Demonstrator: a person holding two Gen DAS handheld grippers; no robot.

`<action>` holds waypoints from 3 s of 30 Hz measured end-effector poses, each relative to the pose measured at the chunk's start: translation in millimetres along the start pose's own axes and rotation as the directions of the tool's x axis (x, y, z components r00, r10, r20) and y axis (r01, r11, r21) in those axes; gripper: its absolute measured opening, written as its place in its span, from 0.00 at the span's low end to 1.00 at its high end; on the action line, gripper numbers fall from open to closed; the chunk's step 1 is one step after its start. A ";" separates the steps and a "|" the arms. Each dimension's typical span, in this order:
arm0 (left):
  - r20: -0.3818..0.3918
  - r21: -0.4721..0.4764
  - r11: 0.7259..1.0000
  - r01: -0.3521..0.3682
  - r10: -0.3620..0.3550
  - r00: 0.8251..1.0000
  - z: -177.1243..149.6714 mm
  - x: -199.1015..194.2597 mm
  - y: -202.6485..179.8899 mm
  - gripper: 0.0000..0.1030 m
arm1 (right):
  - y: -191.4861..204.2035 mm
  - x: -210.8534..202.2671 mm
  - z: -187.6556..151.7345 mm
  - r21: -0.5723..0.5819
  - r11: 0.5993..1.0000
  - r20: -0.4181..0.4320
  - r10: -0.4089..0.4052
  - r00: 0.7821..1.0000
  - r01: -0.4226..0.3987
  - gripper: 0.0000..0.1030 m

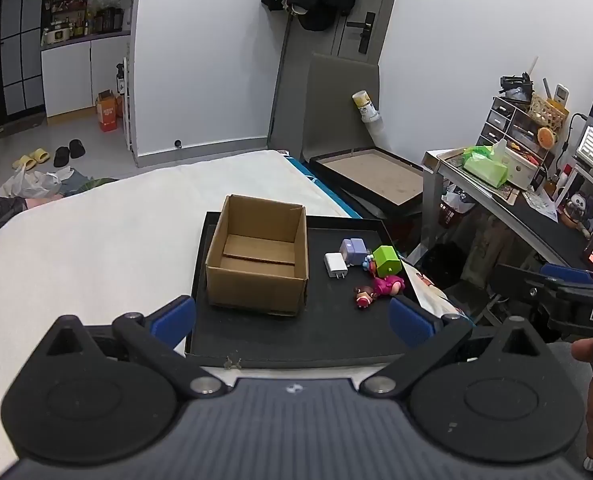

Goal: Organize rigid objects

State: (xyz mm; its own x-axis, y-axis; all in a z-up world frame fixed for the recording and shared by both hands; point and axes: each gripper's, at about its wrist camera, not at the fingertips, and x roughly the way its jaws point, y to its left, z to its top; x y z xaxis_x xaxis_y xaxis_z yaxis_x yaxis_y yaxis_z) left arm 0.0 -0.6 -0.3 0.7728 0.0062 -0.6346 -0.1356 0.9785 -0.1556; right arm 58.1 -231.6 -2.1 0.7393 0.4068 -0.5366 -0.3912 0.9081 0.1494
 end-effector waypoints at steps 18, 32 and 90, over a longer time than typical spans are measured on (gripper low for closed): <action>-0.007 0.005 1.000 0.017 -0.017 1.000 -3.8 -3.4 -0.4 0.99 | 6.2 -5.5 0.4 -0.002 1.000 0.001 -0.014 1.000 0.014 1.00; -0.012 0.006 1.000 0.023 -0.023 1.000 -7.9 -3.8 -2.0 0.99 | 1.9 -8.6 0.0 0.013 1.000 0.002 -0.016 1.000 0.016 1.00; -0.068 0.014 1.000 0.028 -0.027 0.997 -7.1 30.1 -1.0 0.99 | -5.5 16.1 -9.5 0.019 0.999 -0.046 -0.039 0.998 0.040 1.00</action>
State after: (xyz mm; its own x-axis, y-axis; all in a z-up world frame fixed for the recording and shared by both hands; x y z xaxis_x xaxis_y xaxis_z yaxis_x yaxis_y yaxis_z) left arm 19.0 -2.9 -24.6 0.7324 -0.0344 -0.6800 -0.1054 0.9809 -0.1632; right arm 67.0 -231.0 -19.5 0.7282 0.3658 -0.5796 -0.3507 0.9254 0.1433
